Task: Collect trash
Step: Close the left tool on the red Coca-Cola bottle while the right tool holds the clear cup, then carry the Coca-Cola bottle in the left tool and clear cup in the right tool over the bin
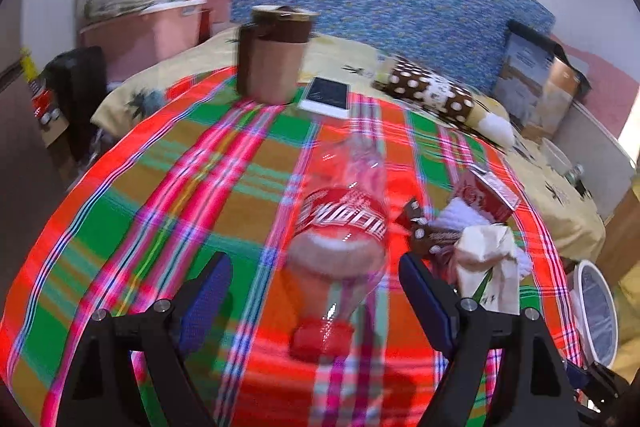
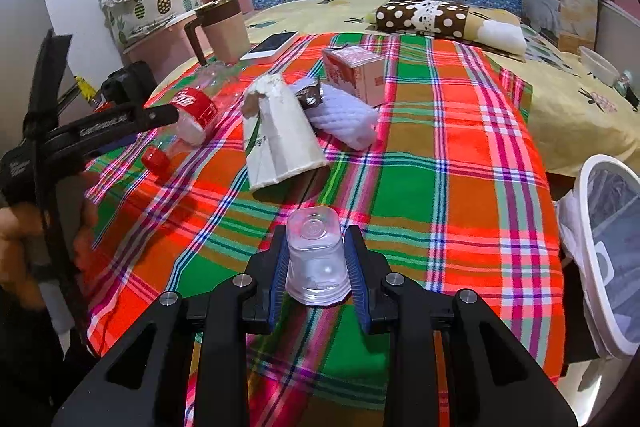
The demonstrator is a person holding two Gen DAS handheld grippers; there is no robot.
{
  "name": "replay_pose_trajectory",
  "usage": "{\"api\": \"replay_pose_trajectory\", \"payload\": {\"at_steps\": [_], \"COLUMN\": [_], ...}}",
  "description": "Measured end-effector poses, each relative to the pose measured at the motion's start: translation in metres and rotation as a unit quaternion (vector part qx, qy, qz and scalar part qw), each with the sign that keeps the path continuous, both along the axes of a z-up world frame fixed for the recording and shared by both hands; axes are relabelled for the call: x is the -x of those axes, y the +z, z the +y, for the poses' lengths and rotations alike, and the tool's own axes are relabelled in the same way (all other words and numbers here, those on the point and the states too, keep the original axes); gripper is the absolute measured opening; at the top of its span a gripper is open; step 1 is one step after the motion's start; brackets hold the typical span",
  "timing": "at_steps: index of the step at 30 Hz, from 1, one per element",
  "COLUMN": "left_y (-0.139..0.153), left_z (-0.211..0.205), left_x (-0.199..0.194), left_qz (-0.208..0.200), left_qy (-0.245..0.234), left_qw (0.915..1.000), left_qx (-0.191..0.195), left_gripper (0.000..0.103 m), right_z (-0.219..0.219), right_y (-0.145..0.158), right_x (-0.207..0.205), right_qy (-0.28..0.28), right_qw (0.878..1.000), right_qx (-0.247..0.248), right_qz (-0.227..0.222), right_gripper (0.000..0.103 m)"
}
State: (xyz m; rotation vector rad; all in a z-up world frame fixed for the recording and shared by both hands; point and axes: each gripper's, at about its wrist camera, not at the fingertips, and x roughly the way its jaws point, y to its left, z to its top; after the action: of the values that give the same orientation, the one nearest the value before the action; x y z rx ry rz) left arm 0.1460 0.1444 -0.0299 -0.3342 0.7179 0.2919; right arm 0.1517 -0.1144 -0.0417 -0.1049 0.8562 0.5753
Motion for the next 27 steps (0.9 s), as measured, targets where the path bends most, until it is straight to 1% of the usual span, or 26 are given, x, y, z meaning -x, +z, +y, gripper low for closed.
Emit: {"api": "replay_pose_trajectory", "payload": {"at_steps": [1,3,5,9,11,13,14,17,19,27], "left_y": [0.000,-0.002,-0.006,-0.012,-0.014,-0.018,-0.020,-0.020,-0.018,-0.006], "left_z": [-0.003,-0.004,-0.004,0.000,0.004,0.006,0.006,0.005,0.004,-0.010], "left_x": [-0.007,-0.019,-0.031,-0.044,-0.047,-0.048,-0.050,-0.047,-0.041,-0.012], "left_qz": [0.001,0.008,0.017,0.029,0.031,0.036,0.040,0.037,0.032,0.011], "left_qy": [-0.013,-0.029,-0.045,-0.054,-0.054,-0.058,-0.061,-0.063,-0.063,-0.069], "left_qw": [0.9999,0.9993,0.9986,0.9979,0.9980,0.9977,0.9973,0.9973,0.9975,0.9974], "left_qx": [-0.011,-0.021,-0.020,-0.021,-0.011,0.003,0.007,0.005,0.012,0.014], "left_gripper": [0.085,0.085,0.085,0.085,0.077,0.062,0.062,0.062,0.061,0.061], "right_z": [-0.001,-0.004,-0.006,-0.007,-0.008,-0.008,-0.009,-0.009,-0.011,-0.018], "right_y": [0.000,0.000,0.000,-0.003,-0.004,-0.004,-0.004,-0.003,-0.002,0.005], "right_x": [-0.001,-0.004,-0.006,-0.010,-0.011,-0.012,-0.012,-0.012,-0.012,-0.005], "right_qy": [-0.003,-0.009,-0.014,-0.019,-0.020,-0.021,-0.022,-0.022,-0.023,-0.030], "right_qw": [1.000,1.000,1.000,1.000,1.000,1.000,1.000,1.000,1.000,0.999], "right_qx": [0.000,0.000,-0.001,-0.001,-0.001,-0.002,-0.002,-0.002,-0.003,-0.005], "right_qz": [0.000,-0.001,0.000,0.003,0.004,0.005,0.004,0.004,0.003,-0.011], "right_gripper": [0.031,0.031,0.031,0.031,0.031,0.031,0.031,0.031,0.031,0.031]}}
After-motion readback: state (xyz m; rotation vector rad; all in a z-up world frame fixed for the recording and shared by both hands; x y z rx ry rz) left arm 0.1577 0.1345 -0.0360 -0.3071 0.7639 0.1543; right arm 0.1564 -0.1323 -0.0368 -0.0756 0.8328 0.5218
